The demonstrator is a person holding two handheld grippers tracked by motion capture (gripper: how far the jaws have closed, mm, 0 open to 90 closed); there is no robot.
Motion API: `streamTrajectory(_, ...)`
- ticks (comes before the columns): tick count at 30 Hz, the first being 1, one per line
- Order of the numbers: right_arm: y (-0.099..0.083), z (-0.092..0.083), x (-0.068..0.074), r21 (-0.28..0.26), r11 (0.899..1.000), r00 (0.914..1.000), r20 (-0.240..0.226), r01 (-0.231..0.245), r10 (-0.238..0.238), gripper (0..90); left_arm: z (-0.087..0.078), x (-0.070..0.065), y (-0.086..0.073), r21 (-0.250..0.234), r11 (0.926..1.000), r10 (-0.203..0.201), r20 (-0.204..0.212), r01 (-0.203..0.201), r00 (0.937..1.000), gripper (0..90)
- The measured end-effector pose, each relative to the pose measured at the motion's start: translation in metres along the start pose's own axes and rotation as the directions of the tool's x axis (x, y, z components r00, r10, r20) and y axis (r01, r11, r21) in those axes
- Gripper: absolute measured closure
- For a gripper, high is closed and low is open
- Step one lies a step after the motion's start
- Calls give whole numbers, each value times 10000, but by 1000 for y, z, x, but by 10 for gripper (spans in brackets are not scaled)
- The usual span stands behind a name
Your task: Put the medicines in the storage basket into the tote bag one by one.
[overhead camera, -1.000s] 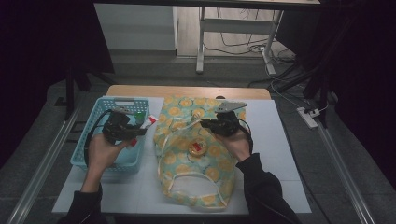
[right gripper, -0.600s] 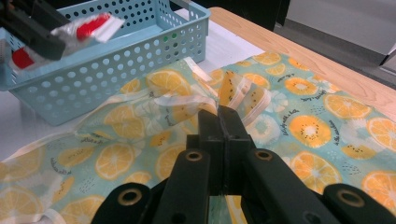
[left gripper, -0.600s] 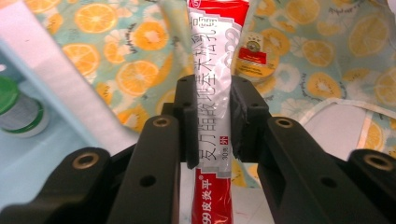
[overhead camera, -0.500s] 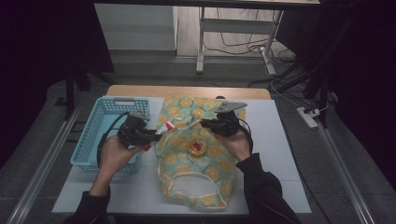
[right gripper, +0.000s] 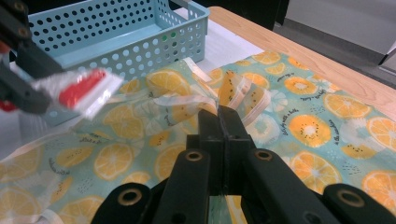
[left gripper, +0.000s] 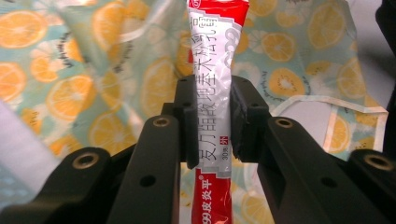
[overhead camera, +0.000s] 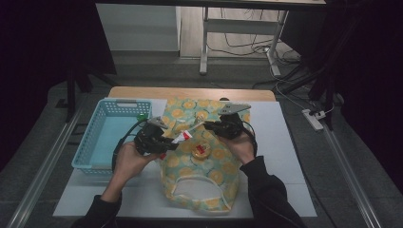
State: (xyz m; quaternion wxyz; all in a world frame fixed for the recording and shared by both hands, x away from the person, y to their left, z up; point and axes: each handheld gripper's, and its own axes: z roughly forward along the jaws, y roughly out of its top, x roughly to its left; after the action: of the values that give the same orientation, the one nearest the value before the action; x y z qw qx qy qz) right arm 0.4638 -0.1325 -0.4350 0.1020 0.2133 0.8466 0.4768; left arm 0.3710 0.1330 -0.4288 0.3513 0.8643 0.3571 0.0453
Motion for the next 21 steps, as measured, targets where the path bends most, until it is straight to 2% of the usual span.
streamTrajectory(12, 0, 0, 0, -5, 10000, 10000, 12, 7, -7, 900, 34, -14, 11, 400, 9989, 231, 226, -240, 9995, 747)
streamTrajectory(21, 0, 0, -1, -22, 10000, 10000, 19, -16, 16, 900, 54, -11, 18, 500, 9987, 40, 101, -45, 9999, 747)
